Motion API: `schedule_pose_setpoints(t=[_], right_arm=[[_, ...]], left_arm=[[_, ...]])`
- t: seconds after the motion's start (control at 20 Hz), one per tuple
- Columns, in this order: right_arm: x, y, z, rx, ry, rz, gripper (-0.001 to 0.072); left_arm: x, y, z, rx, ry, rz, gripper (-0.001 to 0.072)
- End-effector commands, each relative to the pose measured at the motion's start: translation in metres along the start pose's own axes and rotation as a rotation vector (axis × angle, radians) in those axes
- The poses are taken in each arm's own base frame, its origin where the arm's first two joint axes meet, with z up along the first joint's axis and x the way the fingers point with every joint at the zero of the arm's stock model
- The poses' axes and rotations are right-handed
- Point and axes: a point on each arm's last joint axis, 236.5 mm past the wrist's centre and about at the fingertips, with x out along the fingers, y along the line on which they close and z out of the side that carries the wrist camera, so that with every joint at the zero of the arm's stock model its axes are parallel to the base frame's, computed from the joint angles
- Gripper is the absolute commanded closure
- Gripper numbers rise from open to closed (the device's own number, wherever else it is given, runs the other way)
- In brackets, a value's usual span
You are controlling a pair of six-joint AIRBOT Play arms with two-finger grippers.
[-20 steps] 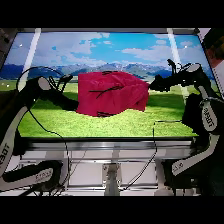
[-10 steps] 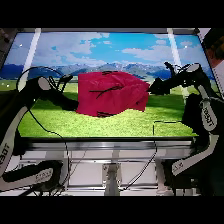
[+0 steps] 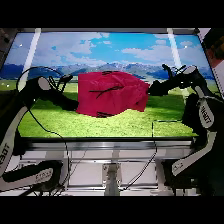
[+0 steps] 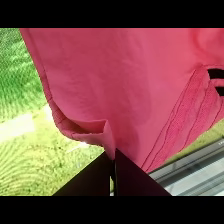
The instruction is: Fold the clothes and pants, and hang the long-sleeved shirts on hangers.
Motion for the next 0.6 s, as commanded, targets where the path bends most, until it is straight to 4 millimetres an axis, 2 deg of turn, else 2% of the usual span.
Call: schedule_pose_setpoints(t=[0.0, 0.05, 0.1, 0.25, 0.3, 0.4, 0.45, 0.55], right_arm=[[0.011, 0.03, -0.003, -0.048, 0.026, 0.093, 0.038], [0.014, 0.041, -0.007, -0.056, 0.044, 0.123, 0.0388], [0.016, 0.05, -0.012, -0.07, 0.066, 0.149, 0.0432], [0.012, 0.08, -0.02, -0.065, 0.101, 0.262, 0.0698], [0.008, 0.089, -0.018, -0.041, 0.092, 0.3, 0.0698], [-0.007, 0.113, -0.008, 0.0, 0.044, 0.379, 0.0699], [-0.018, 0.127, 0.001, 0.005, -0.002, 0.431, 0.0699], [-0.041, 0.148, 0.031, 0.013, -0.154, 0.493, 0.0698]], left_arm=[[0.0, -0.001, 0.0, 0.001, -0.001, -0.001, 0.07], [0.0, -0.001, 0.0, 0.0, -0.001, -0.001, 0.07], [0.0, -0.001, 0.0, 0.0, -0.002, -0.001, 0.07], [0.0, 0.002, 0.007, -0.013, -0.031, 0.008, 0.07], [-0.001, 0.004, 0.016, -0.055, -0.071, 0.018, 0.07], [-0.01, 0.012, 0.048, -0.129, -0.211, 0.035, 0.07], [-0.021, 0.013, 0.065, -0.173, -0.29, 0.017, 0.07], [-0.052, 0.009, 0.105, -0.233, -0.455, -0.046, 0.07]])
